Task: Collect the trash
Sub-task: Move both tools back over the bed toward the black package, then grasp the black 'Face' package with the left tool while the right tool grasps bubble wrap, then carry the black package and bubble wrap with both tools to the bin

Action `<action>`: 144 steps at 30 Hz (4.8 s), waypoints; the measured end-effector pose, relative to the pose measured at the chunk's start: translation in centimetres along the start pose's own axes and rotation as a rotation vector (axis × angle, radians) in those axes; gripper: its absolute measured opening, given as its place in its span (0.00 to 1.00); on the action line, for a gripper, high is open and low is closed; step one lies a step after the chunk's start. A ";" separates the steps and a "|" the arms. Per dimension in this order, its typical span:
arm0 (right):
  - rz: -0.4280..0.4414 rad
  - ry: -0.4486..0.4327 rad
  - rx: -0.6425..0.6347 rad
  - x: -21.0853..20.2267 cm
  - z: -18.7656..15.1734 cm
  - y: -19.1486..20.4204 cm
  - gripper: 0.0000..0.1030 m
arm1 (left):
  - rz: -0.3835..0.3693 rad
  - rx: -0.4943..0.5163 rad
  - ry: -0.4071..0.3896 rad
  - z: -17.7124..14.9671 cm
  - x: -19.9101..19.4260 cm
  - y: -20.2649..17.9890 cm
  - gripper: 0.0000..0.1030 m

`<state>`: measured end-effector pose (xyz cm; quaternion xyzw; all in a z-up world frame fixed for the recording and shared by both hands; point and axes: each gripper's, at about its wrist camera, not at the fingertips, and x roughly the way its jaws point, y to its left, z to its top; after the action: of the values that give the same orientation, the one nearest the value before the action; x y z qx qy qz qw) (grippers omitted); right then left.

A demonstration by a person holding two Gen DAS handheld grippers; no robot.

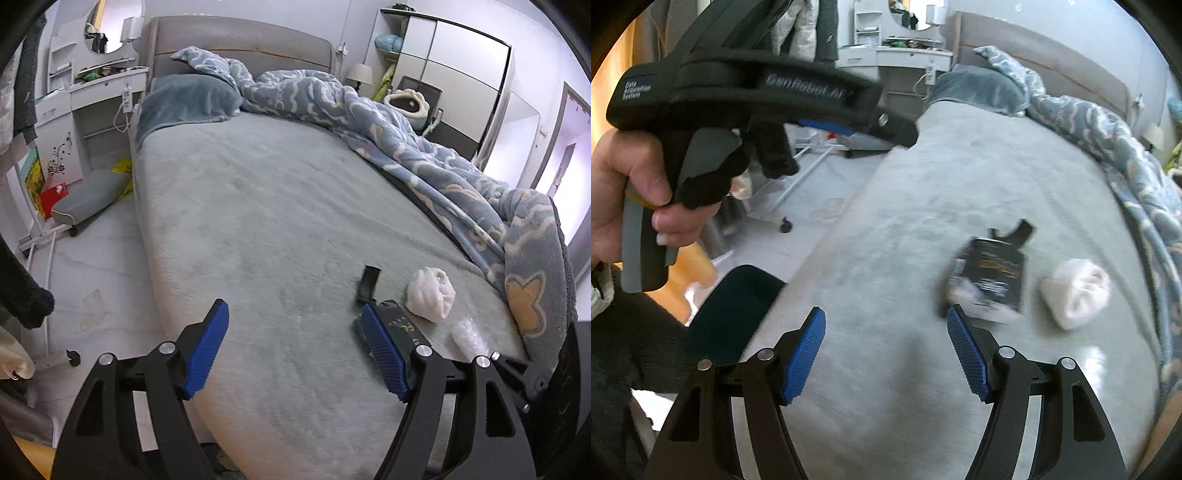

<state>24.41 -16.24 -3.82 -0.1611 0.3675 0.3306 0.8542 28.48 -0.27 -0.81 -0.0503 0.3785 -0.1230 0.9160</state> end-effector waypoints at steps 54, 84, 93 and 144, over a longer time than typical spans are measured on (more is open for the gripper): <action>-0.058 -0.036 0.399 -3.4 -6.5 -13.7 0.34 | -0.027 -0.034 0.178 -2.6 9.2 -9.1 0.76; -0.024 -0.091 0.406 -4.4 -4.4 -13.6 0.34 | -0.136 0.010 0.003 -1.0 4.1 -8.9 0.61; -0.003 -0.118 0.394 -3.9 -2.1 -12.2 0.34 | -0.240 -0.041 -0.072 -0.4 1.4 -6.2 0.61; 0.156 -0.057 0.220 4.2 7.0 -0.6 0.34 | -0.046 -0.117 0.005 -2.6 -4.5 8.5 0.57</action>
<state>30.59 -11.18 -2.15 -0.0280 0.3884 0.3581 0.8486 25.17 9.09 -1.16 -0.1119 0.3861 -0.1217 0.9075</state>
